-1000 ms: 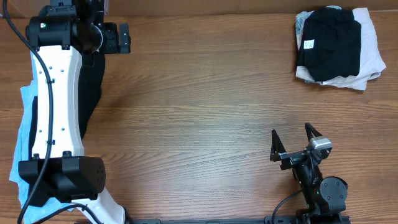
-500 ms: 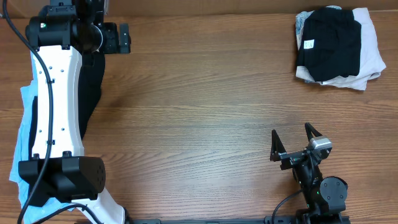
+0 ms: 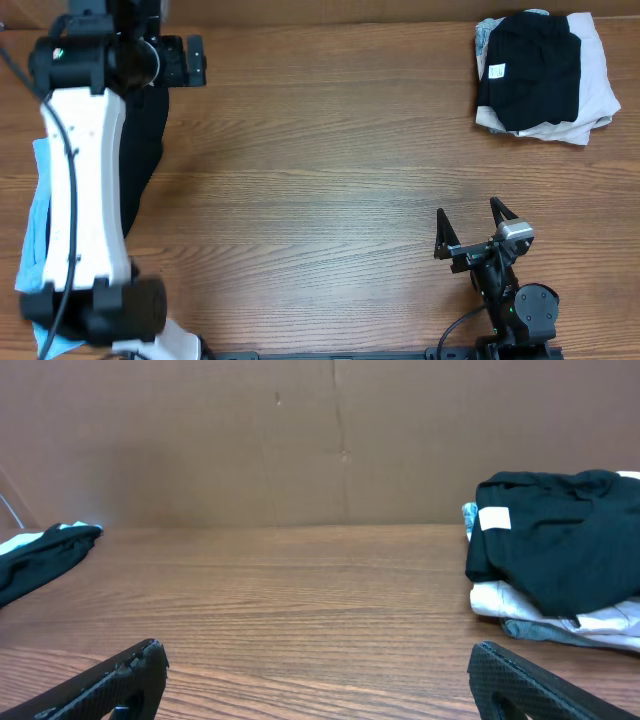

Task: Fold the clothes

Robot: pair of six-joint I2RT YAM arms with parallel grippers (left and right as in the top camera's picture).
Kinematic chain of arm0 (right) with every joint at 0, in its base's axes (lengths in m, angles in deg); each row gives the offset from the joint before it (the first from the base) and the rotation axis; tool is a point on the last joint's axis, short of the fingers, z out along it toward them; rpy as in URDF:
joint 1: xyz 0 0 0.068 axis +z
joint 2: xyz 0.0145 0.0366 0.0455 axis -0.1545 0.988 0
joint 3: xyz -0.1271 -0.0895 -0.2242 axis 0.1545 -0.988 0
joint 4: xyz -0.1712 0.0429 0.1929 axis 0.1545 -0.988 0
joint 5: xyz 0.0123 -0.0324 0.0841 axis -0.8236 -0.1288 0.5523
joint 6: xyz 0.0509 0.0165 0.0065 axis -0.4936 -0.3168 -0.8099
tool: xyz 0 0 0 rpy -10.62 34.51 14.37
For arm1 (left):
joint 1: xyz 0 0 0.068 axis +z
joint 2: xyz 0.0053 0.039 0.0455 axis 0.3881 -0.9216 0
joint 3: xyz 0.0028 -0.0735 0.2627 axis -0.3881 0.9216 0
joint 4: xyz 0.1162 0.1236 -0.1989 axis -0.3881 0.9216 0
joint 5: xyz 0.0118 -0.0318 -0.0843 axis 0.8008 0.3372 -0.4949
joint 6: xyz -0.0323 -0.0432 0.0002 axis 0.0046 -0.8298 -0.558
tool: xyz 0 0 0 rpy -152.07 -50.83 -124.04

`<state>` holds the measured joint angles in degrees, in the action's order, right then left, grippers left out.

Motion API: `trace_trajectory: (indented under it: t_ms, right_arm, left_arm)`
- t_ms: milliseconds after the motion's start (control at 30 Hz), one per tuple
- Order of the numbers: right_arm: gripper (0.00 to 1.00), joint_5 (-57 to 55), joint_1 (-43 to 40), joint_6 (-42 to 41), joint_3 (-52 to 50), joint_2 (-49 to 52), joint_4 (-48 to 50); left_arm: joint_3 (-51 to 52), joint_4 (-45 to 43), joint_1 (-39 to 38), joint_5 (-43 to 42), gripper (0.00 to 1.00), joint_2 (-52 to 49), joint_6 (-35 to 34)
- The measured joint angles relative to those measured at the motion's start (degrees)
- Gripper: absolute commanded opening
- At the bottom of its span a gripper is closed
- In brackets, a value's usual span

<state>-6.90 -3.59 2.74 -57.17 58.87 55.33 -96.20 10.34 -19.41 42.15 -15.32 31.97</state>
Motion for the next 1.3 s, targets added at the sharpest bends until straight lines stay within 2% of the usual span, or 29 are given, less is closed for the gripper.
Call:
trace_trajectory:
  t_ms: [67, 167, 300, 367, 567, 700, 867, 1067, 1300]
  right_arm:
    - [1.0, 0.0, 0.0, 0.0, 0.0, 0.0, 0.0]
    - [1.0, 0.0, 0.0, 0.0, 0.0, 0.0, 0.0]
    - [1.0, 0.0, 0.0, 0.0, 0.0, 0.0, 0.0]
    - [1.0, 0.0, 0.0, 0.0, 0.0, 0.0, 0.0]
    - [1.0, 0.0, 0.0, 0.0, 0.0, 0.0, 0.0]
    - [1.0, 0.0, 0.0, 0.0, 0.0, 0.0, 0.0]
    - [1.0, 0.0, 0.0, 0.0, 0.0, 0.0, 0.0]
    - [1.0, 0.0, 0.0, 0.0, 0.0, 0.0, 0.0]
    - [1.0, 0.0, 0.0, 0.0, 0.0, 0.0, 0.0]
  left_arm:
    - [4.8, -4.4, 0.0, 0.1, 1.0, 5.2, 0.0]
    - [18.1, -19.2, 0.0, 0.1, 1.0, 15.6, 0.0]
    - [40.5, -43.6, 0.0, -1.4, 1.0, 29.2, -0.1]
    - [50.2, -51.8, 0.0, -2.2, 1.0, 34.1, -0.2]
    - [75.7, -67.4, 0.0, -2.6, 1.0, 47.7, -0.6]
    - [88.8, -72.8, 0.0, -2.4, 1.0, 59.5, -0.7]
    - [99.9, -75.7, 0.0, -2.2, 1.0, 73.4, -0.7]
    - [106.3, -76.6, 0.0, -1.4, 1.0, 83.9, -0.7]
    - [110.0, -76.7, 0.0, -0.9, 1.0, 90.9, -0.9]
